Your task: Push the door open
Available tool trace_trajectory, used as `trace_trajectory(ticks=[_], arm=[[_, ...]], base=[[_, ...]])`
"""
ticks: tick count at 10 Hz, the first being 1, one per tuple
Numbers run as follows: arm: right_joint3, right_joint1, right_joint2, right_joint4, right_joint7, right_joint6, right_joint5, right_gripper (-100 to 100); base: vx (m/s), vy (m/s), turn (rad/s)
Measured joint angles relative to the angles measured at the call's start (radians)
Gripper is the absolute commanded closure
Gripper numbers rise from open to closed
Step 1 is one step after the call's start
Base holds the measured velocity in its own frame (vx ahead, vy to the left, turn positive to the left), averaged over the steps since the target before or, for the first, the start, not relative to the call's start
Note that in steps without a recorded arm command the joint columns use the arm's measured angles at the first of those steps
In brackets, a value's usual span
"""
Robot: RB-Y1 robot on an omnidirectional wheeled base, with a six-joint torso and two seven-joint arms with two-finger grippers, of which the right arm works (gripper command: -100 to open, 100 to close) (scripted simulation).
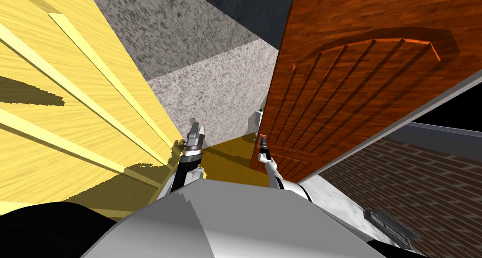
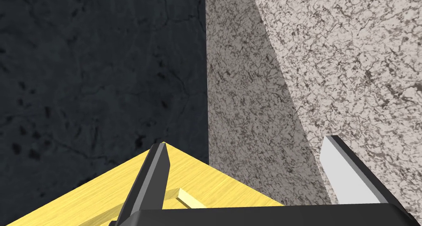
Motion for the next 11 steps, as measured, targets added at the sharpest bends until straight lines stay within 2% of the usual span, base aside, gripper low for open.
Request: trace_trajectory(ticks=[2, 3, 4, 6, 7, 8, 9, 11], arm=[[-0.016, -0.004, -0.017, 0.017, 0.005, -0.007, -0.006, 100], [-0.016, 0.000, -0.021, -0.004, 0.005, 0.001, -0.006, 100], [-0.023, 0.016, -0.018, -0.043, 0.011, 0.026, -0.008, 100], [-0.039, 0.016, -0.031, -0.036, 0.017, 0.022, -0.015, 100], [-0.048, -0.001, -0.048, 0.006, 0.013, 0.004, -0.020, 100], [-0.058, 0.011, -0.040, -0.030, 0.022, 0.017, -0.022, 100], [-0.069, -0.004, -0.047, -0.004, 0.028, 0.007, -0.026, 100], [-0.088, 0.005, -0.046, -0.015, 0.032, 0.011, -0.034, 100]], base=[[0.096, 0.044, -0.033], [0.136, 0.038, -0.013], [0.166, 0.069, -0.063], [0.178, 0.075, -0.052], [0.132, 0.062, -0.047], [0.144, 0.058, -0.063], [0.171, 0.067, -0.054], [0.179, 0.076, -0.072]])
